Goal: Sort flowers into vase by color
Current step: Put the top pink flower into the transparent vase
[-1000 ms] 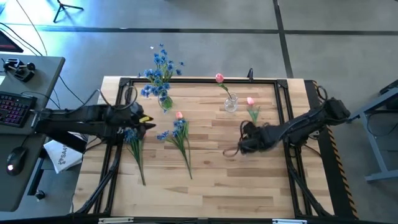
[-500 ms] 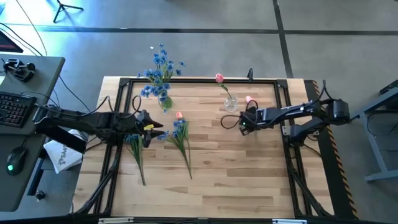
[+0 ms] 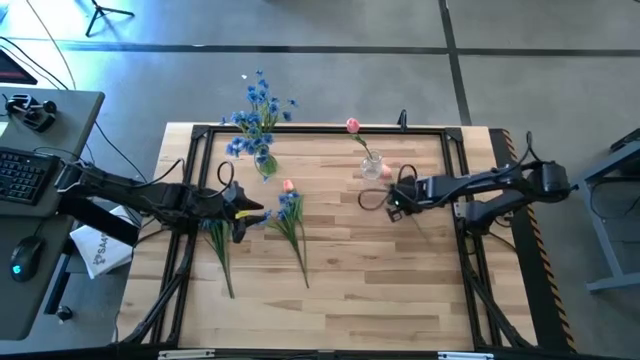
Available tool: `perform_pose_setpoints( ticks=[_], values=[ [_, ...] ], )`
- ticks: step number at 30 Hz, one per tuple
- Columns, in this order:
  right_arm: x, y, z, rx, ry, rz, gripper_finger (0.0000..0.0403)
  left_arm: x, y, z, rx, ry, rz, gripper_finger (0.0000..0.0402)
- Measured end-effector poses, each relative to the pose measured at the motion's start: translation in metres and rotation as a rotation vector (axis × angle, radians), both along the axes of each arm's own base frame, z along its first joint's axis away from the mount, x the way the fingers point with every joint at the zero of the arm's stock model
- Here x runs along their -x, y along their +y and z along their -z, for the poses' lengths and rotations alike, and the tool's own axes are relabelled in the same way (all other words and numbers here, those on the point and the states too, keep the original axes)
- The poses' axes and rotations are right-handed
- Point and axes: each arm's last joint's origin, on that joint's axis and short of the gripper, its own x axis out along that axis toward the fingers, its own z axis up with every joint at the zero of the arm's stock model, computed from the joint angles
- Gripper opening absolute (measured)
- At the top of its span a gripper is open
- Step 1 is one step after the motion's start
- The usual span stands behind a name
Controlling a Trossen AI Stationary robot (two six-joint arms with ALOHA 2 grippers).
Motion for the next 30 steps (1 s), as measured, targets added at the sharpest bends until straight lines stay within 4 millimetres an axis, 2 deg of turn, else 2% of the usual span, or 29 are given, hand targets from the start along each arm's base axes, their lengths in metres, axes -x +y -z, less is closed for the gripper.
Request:
perform_pose_setpoints(
  ticks=[2,8,12,15,19,22,25,30],
  values=[
    [0.006,0.011,-0.006,-0.016,0.009,0.01,0.0002,0.0,-0.001,0.001,-0.008,0.006,-0.005,0.0175],
    [0.01,0.046,-0.017,-0.053,-0.158,-0.05,0.0001,-0.001,-0.001,0.002,-0.013,0.011,-0.011,0.0175],
    [0.006,0.077,-0.023,-0.089,-0.351,-0.244,0.0001,-0.001,0.0,0.001,-0.017,0.007,-0.02,0.0175],
    [-0.002,0.099,-0.028,-0.035,-0.581,-0.422,0.0001,-0.002,0.0,0.0,-0.018,-0.004,-0.025,0.0175],
    [-0.009,0.117,-0.036,0.227,-0.965,-0.59,0.0,-0.002,0.0,-0.001,-0.016,-0.02,-0.026,0.0175],
    [-0.006,0.115,-0.041,0.507,-1.137,-0.614,0.0,-0.004,0.0,-0.003,-0.029,-0.041,-0.018,0.0175],
    [-0.002,0.103,-0.052,0.768,-1.212,-0.553,0.0,-0.005,-0.001,-0.005,-0.04,-0.062,-0.009,0.0175],
    [0.0,0.076,-0.075,1.136,-1.198,-0.484,0.0,-0.005,-0.001,-0.005,-0.06,-0.063,0.001,0.0175]
  ],
)
